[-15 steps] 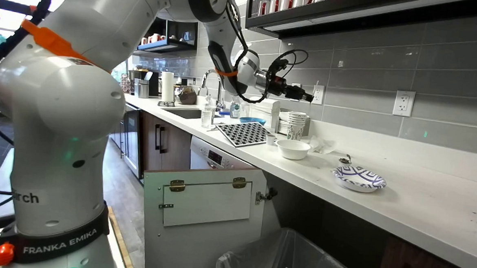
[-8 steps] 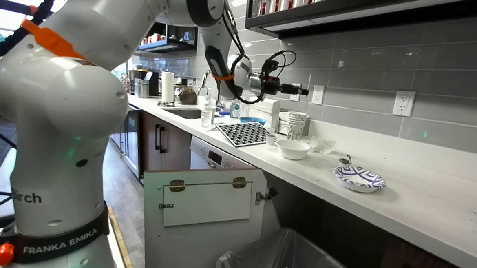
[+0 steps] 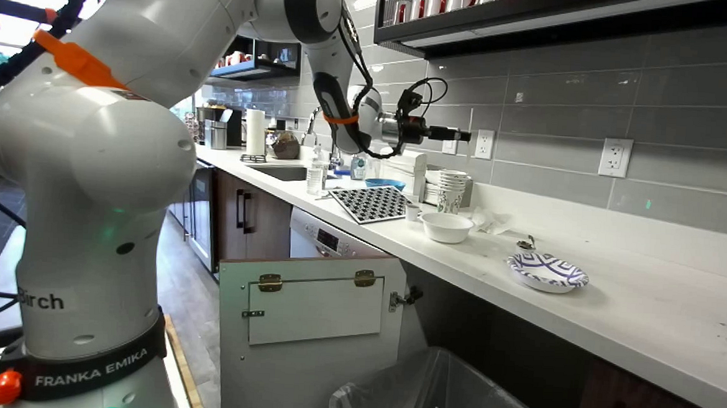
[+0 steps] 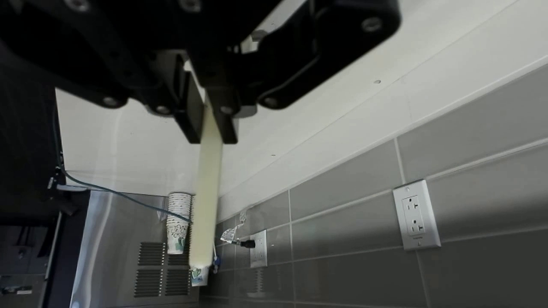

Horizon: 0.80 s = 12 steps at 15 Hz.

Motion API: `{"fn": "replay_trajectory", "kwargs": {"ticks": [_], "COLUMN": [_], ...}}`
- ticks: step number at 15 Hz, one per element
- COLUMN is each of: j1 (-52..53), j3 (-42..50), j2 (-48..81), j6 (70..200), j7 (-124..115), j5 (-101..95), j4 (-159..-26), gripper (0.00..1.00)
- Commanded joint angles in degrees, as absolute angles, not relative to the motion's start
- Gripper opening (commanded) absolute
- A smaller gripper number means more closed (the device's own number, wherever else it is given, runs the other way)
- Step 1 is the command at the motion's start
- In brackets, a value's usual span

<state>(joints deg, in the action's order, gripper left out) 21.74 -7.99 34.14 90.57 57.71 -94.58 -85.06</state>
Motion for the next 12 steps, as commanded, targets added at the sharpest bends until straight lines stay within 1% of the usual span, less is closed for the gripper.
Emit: {"fn": "replay_trajectory", "kwargs": {"ticks": [1, 8, 12], "j1": [21.55, 17.23, 14.23], "j3": [-7.94, -9.91, -10.77], "j2": [34.69, 30.85, 28.24], "j6": [89.59, 93.94, 100.13], "j7": [58.23, 51.09, 45.86], "j5": [-95.55, -88.90, -82.77], "j4": [-84.39, -86.38, -87.47], "gripper": [0.04, 0.04, 0.04]}}
